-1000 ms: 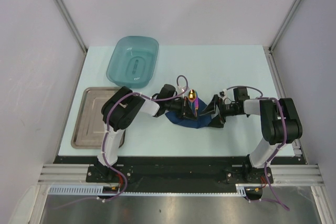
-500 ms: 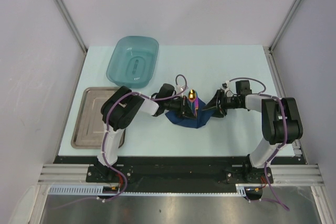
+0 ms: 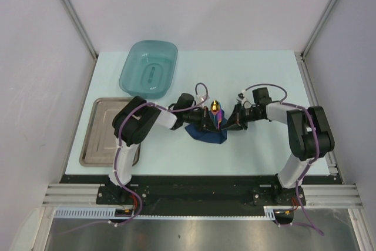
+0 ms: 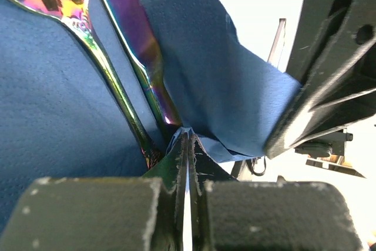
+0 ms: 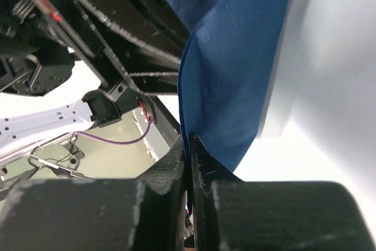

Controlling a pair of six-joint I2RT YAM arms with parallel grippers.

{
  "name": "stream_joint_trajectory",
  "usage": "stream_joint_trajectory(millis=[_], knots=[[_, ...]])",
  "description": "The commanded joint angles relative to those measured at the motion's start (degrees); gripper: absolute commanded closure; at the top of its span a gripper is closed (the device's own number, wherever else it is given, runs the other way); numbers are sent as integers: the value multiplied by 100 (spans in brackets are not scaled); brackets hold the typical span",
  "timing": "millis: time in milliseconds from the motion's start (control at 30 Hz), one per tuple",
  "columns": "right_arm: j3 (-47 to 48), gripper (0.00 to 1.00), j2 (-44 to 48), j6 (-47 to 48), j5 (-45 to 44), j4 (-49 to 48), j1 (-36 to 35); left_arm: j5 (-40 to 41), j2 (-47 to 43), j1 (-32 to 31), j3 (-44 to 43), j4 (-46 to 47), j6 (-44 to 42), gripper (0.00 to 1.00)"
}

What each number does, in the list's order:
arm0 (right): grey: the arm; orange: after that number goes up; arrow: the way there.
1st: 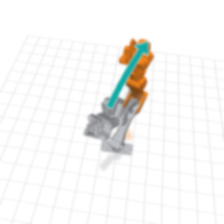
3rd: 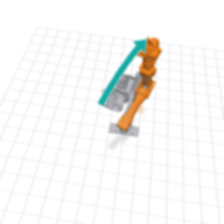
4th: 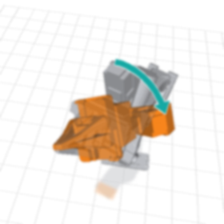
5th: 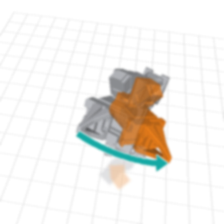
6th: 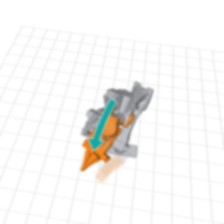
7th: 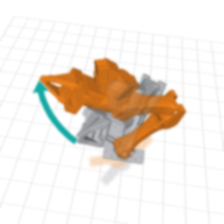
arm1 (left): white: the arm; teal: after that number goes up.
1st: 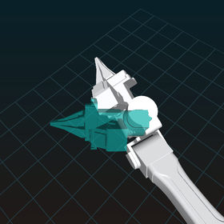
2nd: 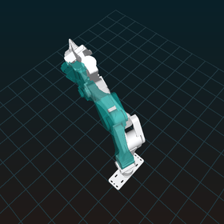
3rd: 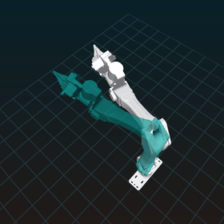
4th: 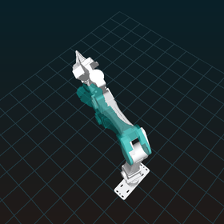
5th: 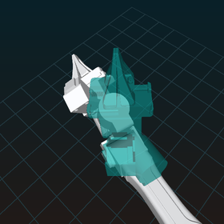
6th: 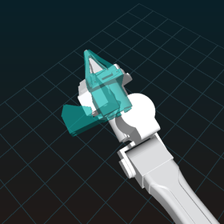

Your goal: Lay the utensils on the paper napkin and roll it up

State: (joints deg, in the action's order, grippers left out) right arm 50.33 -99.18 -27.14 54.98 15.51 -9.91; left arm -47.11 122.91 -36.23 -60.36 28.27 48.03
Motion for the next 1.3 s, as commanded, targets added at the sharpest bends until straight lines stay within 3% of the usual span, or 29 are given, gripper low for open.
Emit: stream_joint_trajectory(millis=[0,167,433,600,1000,1267], knots=[[275,94,-260,-327,-5,-329,-151,44,-171,81,-29,135,-31,99],[443,95,-532,-521,-31,-478,-309,-26,-382,125,59,21,-39,94],[531,100,-787,-819,-119,-742,-529,-123,-1084,379,577,-155,-83,69],[654,100,-893,-872,-198,-795,-600,-27,-1445,634,797,-1067,-696,61],[935,100,-1165,-820,-330,-752,-828,88,-1489,687,780,-1763,-1191,59],[1076,100,-1271,-626,-471,-549,-969,194,-1402,687,657,-2010,-1331,68]])
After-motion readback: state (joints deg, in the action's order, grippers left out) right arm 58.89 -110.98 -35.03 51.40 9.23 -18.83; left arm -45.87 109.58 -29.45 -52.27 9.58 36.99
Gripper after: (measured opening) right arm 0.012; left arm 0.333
